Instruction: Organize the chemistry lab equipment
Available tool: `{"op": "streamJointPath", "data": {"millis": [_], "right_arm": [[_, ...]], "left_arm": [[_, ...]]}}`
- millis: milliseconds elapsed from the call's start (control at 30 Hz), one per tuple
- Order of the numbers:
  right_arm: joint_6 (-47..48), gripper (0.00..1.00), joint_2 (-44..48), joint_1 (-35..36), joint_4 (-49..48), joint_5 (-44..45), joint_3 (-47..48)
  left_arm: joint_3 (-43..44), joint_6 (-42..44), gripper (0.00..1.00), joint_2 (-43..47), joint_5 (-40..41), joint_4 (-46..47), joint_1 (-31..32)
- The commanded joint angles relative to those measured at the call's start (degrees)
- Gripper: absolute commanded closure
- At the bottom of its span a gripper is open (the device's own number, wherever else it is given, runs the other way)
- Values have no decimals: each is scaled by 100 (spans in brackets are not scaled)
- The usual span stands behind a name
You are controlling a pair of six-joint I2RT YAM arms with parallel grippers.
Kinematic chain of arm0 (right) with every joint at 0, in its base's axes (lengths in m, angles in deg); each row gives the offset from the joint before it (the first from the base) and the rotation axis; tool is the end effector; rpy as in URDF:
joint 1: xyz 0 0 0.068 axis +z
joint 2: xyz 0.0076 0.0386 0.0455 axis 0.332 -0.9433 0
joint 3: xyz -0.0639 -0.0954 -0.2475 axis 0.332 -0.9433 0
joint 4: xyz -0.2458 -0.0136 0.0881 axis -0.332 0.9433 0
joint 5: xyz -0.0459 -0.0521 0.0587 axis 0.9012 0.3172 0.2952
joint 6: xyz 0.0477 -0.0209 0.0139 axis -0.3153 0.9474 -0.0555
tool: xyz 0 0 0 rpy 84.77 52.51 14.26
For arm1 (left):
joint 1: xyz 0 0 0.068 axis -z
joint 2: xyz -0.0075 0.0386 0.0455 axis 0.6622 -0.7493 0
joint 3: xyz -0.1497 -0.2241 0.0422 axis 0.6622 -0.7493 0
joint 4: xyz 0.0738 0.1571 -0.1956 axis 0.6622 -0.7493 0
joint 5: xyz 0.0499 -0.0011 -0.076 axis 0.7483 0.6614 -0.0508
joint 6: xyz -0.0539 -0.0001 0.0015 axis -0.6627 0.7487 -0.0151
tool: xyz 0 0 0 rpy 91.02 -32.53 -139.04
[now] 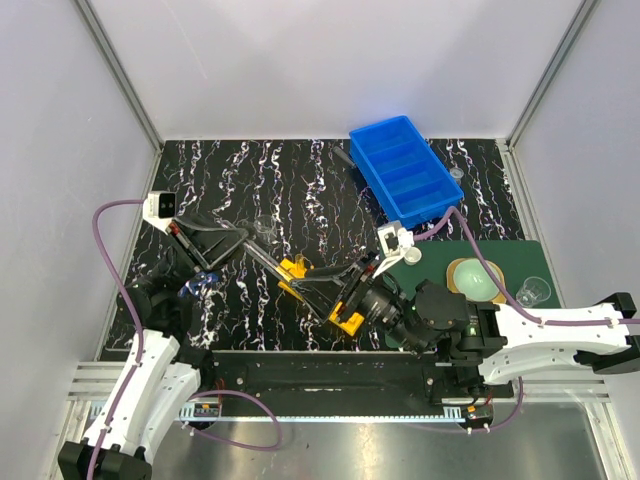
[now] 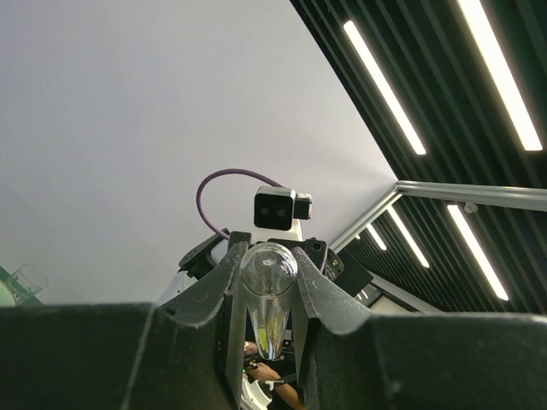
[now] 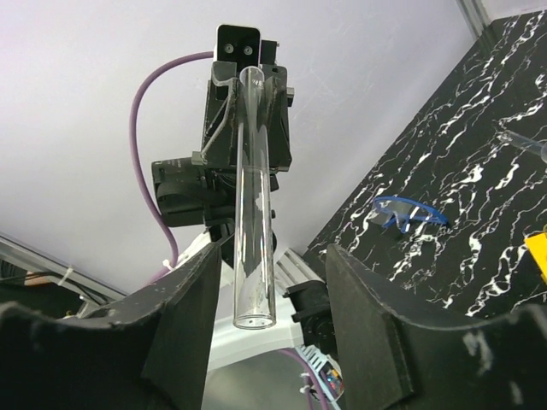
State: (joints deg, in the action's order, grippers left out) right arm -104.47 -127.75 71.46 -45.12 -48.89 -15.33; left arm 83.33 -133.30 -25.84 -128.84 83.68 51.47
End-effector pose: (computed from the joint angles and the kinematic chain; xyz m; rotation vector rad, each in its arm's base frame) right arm 0.0185 0.2235 0.4257 -0.1713 1.5777 1.3076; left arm 0.1161 -0.0435 0.3700 -0.0699 1.1767 -2.0483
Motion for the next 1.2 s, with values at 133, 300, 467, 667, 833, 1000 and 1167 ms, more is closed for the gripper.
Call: {"op": "streamJointPath", "data": {"millis": [133, 300, 467, 667, 833, 1000, 1167], "right_arm": [[-85, 49, -164, 12, -292, -157, 356], [-138, 49, -216, 12, -292, -227, 374], [-182, 50, -216, 12, -336, -254, 330], [-208, 61, -181, 12, -363, -219, 260], [-244, 68, -120, 12, -389, -218, 198], [-270, 69, -41, 21, -433, -201, 110], [-270, 65, -32, 21, -521, -157, 23]], "left_arm": [[-52, -126, 100, -11, 208, 801, -42], [-44, -179, 100, -90, 217, 925, -42], [-35, -197, 100, -108, 235, 969, -51], [-61, -197, 100, -108, 252, 986, -51], [-87, -197, 100, -116, 288, 1012, -60], [-184, -188, 100, -90, 402, 1092, -68], [-202, -126, 100, -55, 498, 1109, -77]]}}
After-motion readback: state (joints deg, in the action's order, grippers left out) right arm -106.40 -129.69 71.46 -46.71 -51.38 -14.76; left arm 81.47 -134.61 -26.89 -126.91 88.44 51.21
